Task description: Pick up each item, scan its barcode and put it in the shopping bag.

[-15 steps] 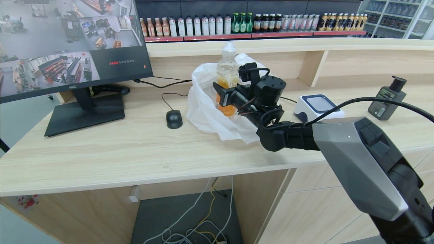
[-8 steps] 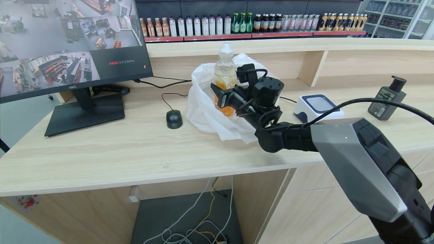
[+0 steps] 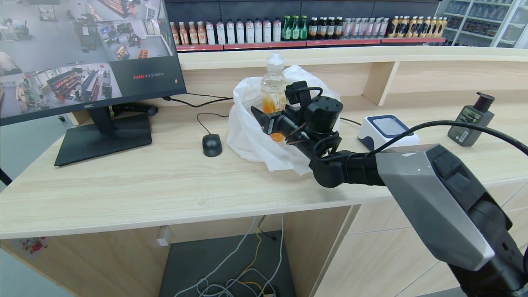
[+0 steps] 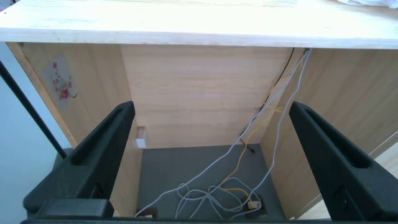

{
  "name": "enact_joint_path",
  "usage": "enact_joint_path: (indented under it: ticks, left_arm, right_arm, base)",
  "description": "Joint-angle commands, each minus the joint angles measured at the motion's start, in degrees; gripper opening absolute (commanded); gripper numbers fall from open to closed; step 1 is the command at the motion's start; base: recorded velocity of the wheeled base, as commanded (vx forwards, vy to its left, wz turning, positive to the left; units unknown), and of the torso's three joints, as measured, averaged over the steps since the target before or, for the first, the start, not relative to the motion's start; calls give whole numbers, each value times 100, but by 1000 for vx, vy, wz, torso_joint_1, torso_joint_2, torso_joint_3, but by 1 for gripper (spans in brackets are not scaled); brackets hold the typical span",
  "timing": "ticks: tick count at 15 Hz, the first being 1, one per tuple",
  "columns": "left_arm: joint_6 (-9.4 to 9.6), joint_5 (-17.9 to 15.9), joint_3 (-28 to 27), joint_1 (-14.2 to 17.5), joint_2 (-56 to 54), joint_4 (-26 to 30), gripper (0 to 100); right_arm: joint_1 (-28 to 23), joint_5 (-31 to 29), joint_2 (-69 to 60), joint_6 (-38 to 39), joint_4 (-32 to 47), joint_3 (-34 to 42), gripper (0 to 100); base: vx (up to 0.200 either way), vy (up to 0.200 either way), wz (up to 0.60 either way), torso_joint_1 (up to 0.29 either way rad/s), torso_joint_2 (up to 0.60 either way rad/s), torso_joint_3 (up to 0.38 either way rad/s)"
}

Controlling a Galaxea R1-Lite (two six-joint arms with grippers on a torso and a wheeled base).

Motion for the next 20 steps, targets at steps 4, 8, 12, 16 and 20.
enact_joint_path:
  ticks: [4,8,12,16,20]
  left_arm:
    - [2,0,0,0,-2,0,100]
    - [2,0,0,0,-2,0,100]
    - [2,0,0,0,-2,0,100]
    - [2,0,0,-9,-2,0,100]
    - [2,0,0,-9,-2,0,100]
  right_arm:
    - [-10,4,-116,-12,-18,0,100]
    - [-10,-49,-502,-56,-27,185,100]
    - [-1,-111,-1381,-91,-300,1345,100]
    - [7,-111,-2876,-108,-1354,3920,100]
    - [130,-111,-3552,-73,-3332,6557,100]
  base:
    - [0,0,0,0,0,0]
    - [0,0,0,0,0,0]
    - [0,0,0,0,0,0]
    - [0,0,0,0,0,0]
    - [0,0,0,0,0,0]
